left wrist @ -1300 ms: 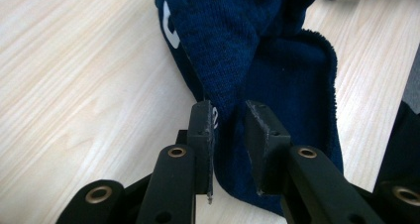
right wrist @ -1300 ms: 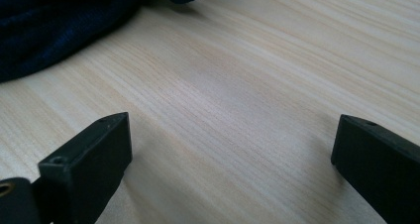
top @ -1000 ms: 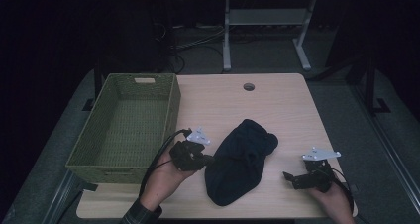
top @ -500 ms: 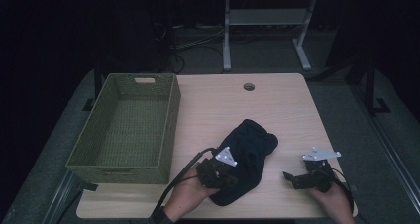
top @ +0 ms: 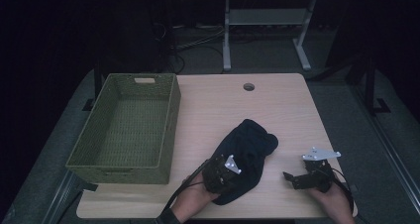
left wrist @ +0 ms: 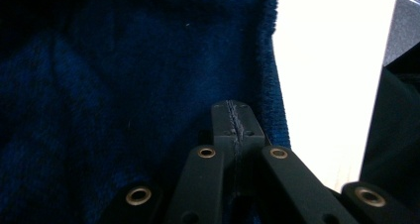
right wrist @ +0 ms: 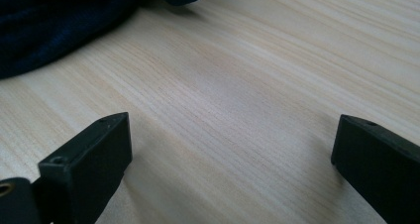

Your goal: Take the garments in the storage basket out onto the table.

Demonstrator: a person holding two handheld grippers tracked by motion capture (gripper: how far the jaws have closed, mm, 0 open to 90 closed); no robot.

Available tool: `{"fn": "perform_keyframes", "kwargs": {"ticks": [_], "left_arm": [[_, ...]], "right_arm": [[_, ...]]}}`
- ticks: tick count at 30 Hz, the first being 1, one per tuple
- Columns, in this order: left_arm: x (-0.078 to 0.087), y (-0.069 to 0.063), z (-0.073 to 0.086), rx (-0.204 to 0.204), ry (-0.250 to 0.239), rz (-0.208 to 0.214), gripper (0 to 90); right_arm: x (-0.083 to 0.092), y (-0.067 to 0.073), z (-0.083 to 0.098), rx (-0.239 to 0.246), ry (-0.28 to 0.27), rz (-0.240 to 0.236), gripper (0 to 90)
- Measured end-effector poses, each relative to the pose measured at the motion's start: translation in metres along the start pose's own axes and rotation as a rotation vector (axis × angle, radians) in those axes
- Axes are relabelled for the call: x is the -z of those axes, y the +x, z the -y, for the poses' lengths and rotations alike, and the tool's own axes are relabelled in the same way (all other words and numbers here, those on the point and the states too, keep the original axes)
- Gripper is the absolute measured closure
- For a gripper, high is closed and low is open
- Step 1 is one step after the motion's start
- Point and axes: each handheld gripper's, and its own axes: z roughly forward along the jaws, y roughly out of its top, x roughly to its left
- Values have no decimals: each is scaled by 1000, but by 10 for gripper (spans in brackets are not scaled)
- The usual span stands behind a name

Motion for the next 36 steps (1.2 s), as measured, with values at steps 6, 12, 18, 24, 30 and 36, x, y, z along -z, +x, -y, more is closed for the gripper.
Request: {"fn": "perform_keyframes", "kwargs": {"ticks": [6,12,18,24,30,36], "left_arm": [[10,16,9,14,23,-98,900],[16,29,14,42,26,-170,900],[16,25,10,49,-38,-81,891],[7,28,9,49,-43,-32,871],[6,30,10,59,-58,-20,897],[6,29,10,54,-56,-24,898]], "right_arm": [[0,0,0,0,0,-1,20],[0,0,0,0,1,-1,20],[0,0,0,0,1,-1,20],[0,1,0,-5,1,4,20],[4,2,-9,-5,8,-27,87],[13,3,-22,-1,-34,-95,144]]}}
